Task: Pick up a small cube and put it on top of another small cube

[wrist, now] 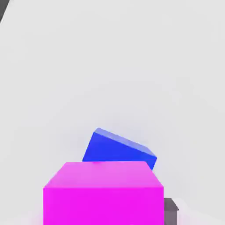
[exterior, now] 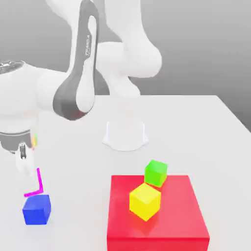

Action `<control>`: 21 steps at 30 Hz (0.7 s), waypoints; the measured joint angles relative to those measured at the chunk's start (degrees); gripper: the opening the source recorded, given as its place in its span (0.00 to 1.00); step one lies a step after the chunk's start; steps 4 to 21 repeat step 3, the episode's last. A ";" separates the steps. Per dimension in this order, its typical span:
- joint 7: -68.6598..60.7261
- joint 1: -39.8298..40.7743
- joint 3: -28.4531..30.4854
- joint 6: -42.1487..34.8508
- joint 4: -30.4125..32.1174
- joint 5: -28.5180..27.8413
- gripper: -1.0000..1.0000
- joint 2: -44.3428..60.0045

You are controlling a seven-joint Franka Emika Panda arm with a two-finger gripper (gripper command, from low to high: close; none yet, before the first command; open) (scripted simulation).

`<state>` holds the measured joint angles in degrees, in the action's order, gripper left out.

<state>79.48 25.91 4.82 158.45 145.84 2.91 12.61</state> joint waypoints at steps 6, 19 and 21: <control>-0.15 0.09 -0.15 0.97 -0.06 0.24 1.00 1.03; -0.15 0.09 -0.15 0.97 -0.06 0.24 1.00 1.03; -0.15 0.09 -0.15 0.97 -0.06 0.24 1.00 1.03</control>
